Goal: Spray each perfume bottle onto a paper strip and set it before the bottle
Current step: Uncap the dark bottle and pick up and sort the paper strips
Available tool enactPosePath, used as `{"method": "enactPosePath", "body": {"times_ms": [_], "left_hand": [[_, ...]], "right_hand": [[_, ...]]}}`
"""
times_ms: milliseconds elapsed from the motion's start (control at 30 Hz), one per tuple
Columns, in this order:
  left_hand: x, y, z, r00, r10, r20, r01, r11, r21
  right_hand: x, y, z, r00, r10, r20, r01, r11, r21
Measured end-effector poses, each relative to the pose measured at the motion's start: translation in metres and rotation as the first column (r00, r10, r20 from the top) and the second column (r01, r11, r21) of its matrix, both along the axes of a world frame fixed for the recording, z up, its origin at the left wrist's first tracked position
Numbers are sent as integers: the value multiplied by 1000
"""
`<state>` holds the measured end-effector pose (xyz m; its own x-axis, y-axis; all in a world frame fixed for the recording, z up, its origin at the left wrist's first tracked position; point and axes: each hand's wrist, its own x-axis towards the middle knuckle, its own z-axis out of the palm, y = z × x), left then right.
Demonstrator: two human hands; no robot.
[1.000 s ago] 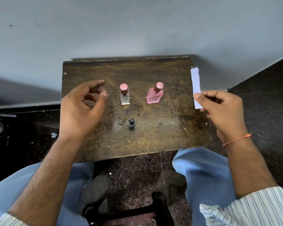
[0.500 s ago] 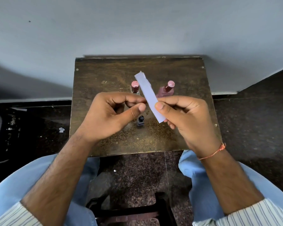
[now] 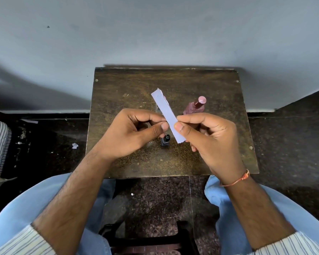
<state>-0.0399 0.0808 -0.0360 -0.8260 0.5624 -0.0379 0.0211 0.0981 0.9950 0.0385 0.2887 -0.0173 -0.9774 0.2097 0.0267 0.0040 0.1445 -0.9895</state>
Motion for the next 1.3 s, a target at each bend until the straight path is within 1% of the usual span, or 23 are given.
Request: {"method": "enactPosePath", "body": {"times_ms": [200, 333, 500, 767, 933, 1000, 1100, 1200, 1300], "left_hand": [[-3, 0, 0, 999, 18, 30, -17, 1000, -18], [-5, -1, -1, 1000, 19, 12, -19, 1000, -22], [-5, -5, -3, 998, 42, 49, -43, 999, 1], [-5, -7, -2, 999, 14, 38, -16, 999, 35], [-6, -9, -4, 999, 43, 4, -43, 999, 9], [-6, -10, -3, 996, 46, -74, -48, 999, -22], [-6, -10, -1, 983, 39, -182, -51, 997, -60], [-6, -10, 0, 972, 53, -228, -66, 996, -53], [-6, -11, 1, 965, 74, -253, -85, 996, -34]], "right_hand": [[-2, 1, -2, 999, 9, 37, -7, 998, -55], [-4, 0, -2, 999, 19, 43, -15, 995, -94], [-4, -3, -2, 998, 15, 54, -11, 998, -64], [-2, -9, 0, 995, 40, 93, -26, 990, -142], [-1, -11, -2, 997, 41, 63, -38, 998, -50], [-2, -11, -5, 998, 53, 26, -54, 998, 39], [-3, -11, -7, 993, 88, -74, -75, 983, 169], [-3, -12, -8, 988, 99, -115, -77, 980, 181], [-2, -13, -10, 992, 73, -102, -60, 990, 125]]}}
